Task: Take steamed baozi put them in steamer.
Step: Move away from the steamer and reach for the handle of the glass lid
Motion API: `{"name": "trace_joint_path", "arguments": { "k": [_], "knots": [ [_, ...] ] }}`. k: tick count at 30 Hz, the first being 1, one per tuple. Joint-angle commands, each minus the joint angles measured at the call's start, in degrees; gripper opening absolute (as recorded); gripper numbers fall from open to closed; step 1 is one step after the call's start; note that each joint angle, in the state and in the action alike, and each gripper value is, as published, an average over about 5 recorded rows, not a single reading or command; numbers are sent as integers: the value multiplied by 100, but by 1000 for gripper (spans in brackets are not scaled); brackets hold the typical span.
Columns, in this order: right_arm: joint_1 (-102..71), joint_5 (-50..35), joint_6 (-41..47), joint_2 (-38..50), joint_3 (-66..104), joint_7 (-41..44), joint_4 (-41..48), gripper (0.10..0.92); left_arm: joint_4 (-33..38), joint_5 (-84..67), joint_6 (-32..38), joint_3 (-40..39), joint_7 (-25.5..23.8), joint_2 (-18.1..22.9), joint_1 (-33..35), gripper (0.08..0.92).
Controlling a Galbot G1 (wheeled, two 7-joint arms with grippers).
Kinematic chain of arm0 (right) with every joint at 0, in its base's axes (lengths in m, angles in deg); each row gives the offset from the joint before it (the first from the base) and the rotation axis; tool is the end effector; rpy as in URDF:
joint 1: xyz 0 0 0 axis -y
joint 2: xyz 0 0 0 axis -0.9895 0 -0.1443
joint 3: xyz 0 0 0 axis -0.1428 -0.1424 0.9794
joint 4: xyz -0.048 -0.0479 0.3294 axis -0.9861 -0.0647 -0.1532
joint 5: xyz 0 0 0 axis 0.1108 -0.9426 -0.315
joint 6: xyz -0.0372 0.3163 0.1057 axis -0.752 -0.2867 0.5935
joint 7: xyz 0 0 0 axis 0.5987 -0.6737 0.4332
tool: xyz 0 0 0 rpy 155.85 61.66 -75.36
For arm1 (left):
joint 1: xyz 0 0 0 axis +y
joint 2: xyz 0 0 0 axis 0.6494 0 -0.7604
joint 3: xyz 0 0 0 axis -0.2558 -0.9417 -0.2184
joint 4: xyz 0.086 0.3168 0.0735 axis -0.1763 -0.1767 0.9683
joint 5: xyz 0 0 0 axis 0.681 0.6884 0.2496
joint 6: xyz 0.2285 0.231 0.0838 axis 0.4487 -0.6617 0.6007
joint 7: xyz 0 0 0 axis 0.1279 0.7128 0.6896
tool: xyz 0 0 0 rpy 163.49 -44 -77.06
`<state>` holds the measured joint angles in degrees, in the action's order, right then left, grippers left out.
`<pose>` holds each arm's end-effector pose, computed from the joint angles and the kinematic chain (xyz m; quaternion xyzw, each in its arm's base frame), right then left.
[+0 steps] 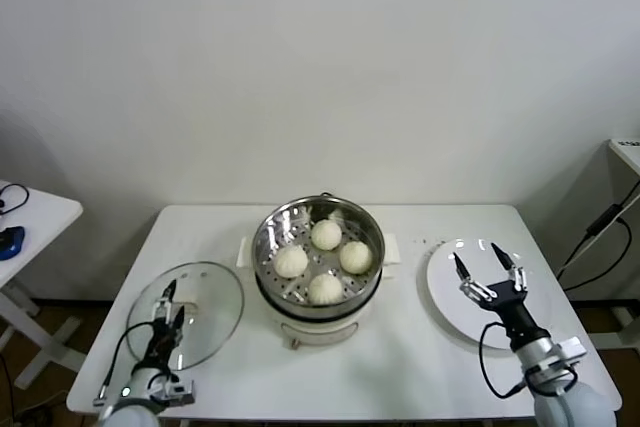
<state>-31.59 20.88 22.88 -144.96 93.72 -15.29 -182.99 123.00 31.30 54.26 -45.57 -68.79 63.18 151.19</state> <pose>0.2141 -0.1531 -0.3194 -0.1163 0.9926 -0.0101 0.0340 0.1995 0.1120 -0.3957 -0.0318 -0.6885 -0.7166 0.1069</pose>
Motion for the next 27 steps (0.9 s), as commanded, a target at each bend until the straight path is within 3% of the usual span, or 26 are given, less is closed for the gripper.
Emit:
{"name": "trace_joint_path", "arguments": {
  "k": [1, 27],
  "knots": [
    [0, 32, -6, -38, 35, 11, 11, 823, -490, 278, -18, 2, 49, -4, -450, 823],
    [27, 331, -23, -288, 16, 126, 102, 823, -1042, 225, -17, 4, 117, -54, -933, 823]
  ]
}}
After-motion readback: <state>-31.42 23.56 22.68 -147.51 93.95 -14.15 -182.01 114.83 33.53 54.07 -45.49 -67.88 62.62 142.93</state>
